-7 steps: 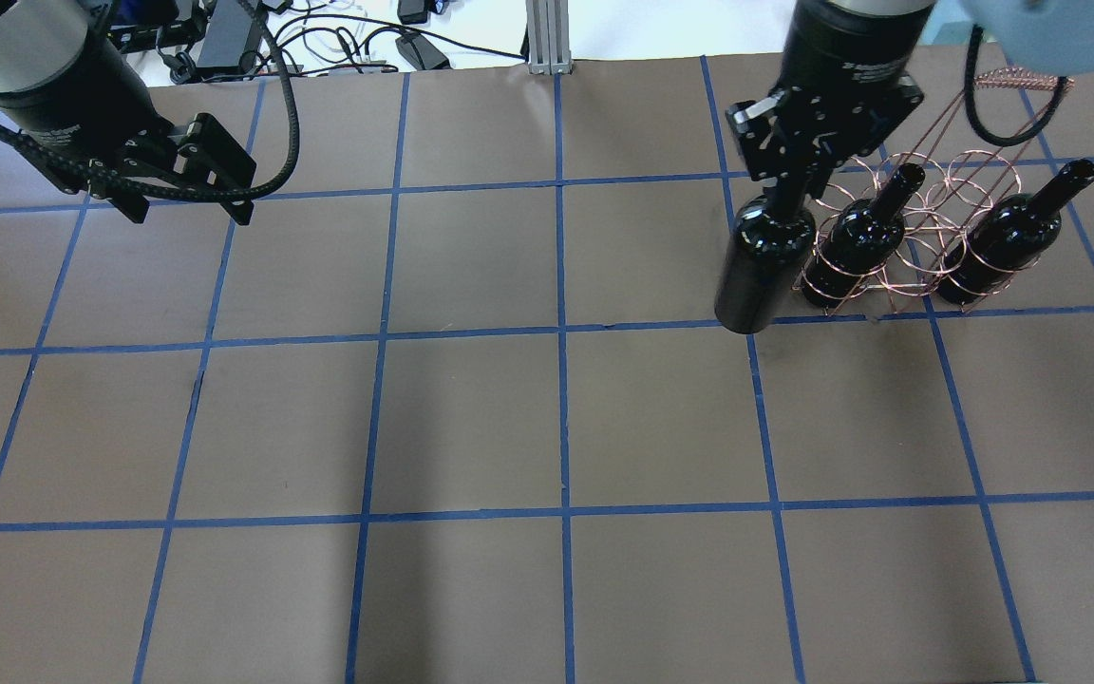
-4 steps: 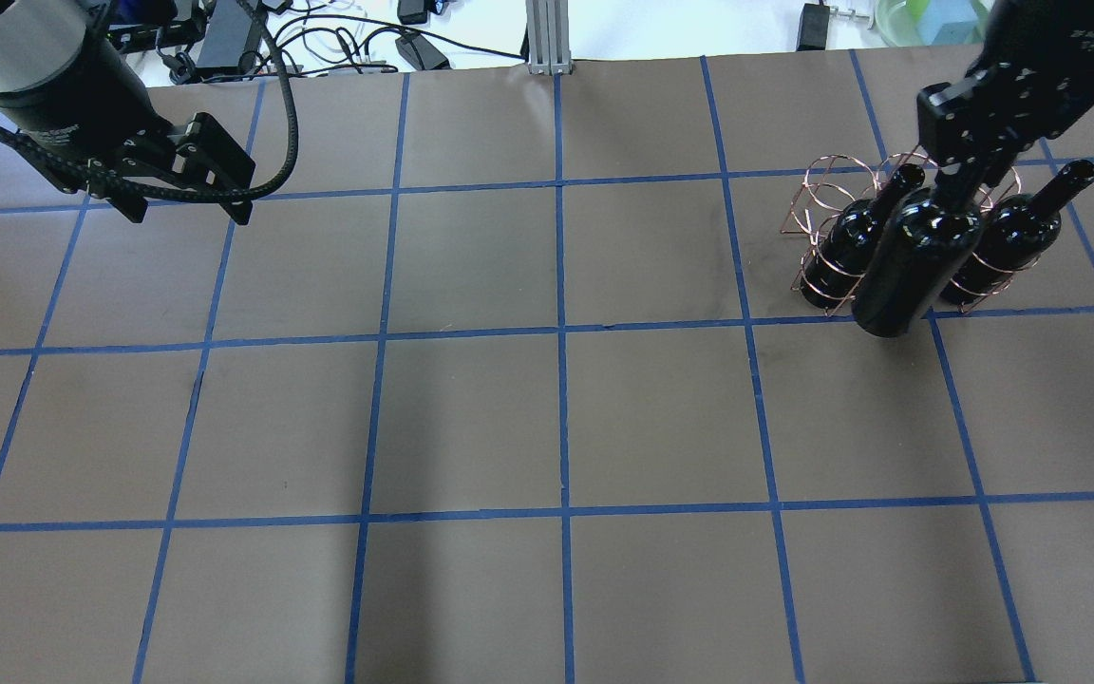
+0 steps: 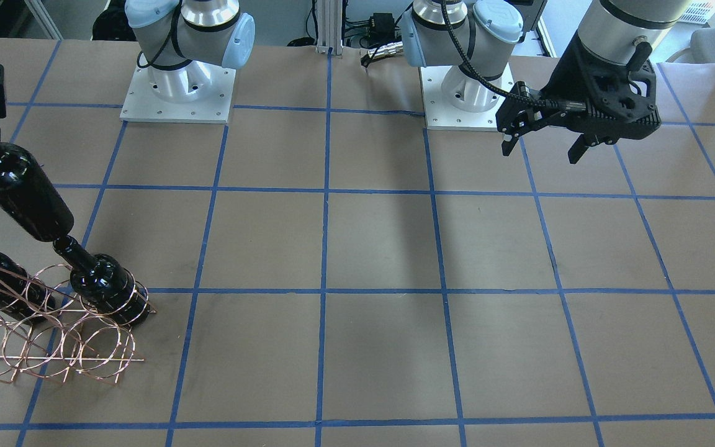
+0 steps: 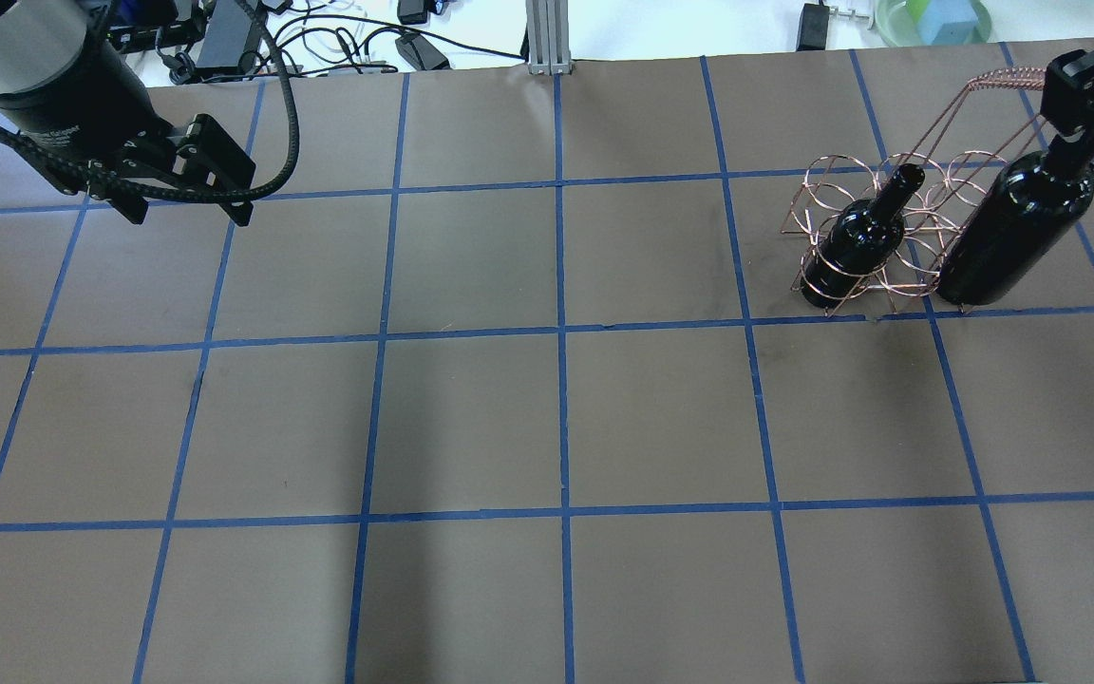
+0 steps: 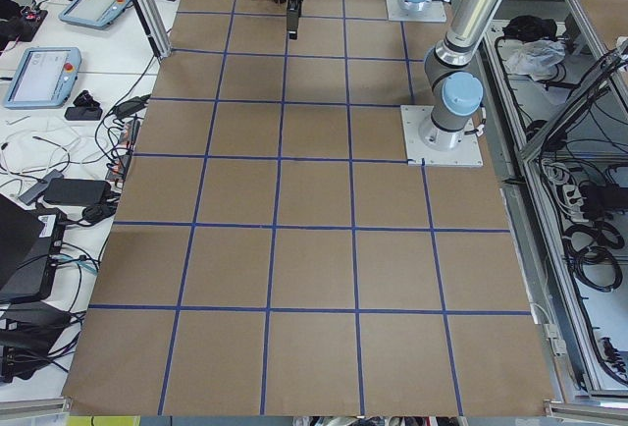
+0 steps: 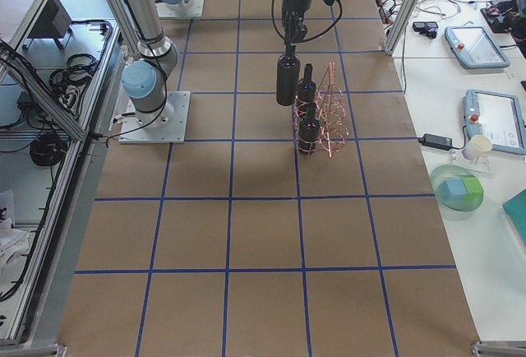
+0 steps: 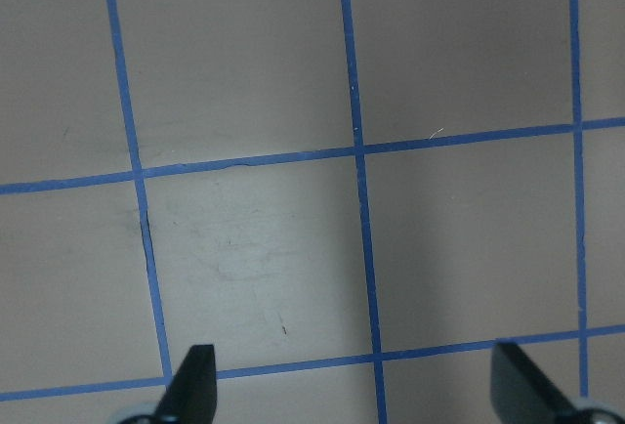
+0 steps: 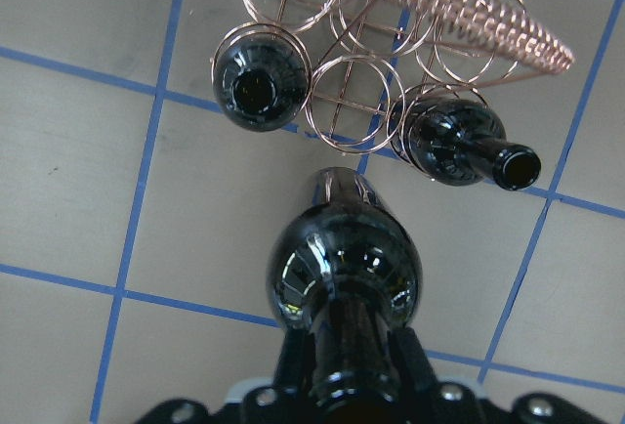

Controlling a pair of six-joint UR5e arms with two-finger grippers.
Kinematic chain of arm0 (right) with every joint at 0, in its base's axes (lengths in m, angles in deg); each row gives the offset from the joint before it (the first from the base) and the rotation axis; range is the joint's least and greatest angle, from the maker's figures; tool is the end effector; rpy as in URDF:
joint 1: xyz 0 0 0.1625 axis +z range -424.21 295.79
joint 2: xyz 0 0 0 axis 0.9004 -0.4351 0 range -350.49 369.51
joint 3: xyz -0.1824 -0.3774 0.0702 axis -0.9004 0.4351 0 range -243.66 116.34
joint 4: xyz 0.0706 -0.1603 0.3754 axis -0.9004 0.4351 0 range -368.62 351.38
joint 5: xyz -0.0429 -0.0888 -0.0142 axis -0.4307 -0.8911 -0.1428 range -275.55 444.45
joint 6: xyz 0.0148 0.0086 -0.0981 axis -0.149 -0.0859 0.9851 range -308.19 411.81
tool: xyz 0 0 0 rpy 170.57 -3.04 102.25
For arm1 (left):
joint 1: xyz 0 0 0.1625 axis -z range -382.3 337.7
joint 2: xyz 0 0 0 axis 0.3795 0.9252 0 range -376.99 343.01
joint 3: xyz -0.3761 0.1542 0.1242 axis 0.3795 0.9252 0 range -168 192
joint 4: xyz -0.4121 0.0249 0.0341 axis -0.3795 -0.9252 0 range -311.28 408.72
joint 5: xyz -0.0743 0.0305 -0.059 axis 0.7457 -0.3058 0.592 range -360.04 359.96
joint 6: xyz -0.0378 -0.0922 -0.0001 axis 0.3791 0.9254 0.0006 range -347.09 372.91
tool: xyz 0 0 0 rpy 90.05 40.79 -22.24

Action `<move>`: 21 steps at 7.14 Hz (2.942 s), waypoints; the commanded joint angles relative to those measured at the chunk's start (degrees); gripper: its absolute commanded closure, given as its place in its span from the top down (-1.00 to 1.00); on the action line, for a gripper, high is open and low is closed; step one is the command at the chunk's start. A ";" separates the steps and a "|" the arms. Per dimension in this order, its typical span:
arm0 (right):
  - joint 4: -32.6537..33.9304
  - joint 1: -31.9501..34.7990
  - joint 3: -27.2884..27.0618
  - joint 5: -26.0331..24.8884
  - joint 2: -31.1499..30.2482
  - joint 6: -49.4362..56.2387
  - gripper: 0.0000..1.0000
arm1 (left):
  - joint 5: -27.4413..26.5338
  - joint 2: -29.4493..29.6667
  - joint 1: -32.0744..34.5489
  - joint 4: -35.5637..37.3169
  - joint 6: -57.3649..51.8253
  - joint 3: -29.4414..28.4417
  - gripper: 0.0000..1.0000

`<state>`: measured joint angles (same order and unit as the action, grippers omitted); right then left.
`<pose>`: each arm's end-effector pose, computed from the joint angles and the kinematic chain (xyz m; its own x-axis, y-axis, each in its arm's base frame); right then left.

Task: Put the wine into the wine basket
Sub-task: 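Tilt the bottle down and lay it into the rack beside the others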

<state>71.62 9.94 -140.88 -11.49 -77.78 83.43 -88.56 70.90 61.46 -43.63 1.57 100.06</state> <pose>-0.0201 -0.5208 0.5571 -0.9578 -0.2725 0.0909 -0.2690 0.9619 0.0497 -0.0832 -0.4902 0.5184 -0.9958 0.0897 0.0196 0.0890 0.9954 -0.0344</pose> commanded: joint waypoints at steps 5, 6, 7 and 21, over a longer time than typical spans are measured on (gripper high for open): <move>7.03 -0.14 0.31 1.71 6.16 3.27 -1.00 | 0.01 0.09 0.00 0.07 0.00 0.10 1.00; 7.30 -0.14 0.23 1.72 6.42 3.18 -1.00 | 0.01 0.09 0.00 0.07 0.17 0.18 1.00; 7.39 -0.14 0.23 1.63 6.95 3.27 -1.00 | 0.10 0.09 0.00 0.15 0.35 0.18 1.00; 9.76 -0.93 -0.56 1.63 11.26 4.59 -1.00 | 0.63 0.62 0.00 0.59 0.53 0.27 1.00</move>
<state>81.45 9.43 -141.44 -10.07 -66.97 88.02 -87.85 71.50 61.46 -43.05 2.16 100.33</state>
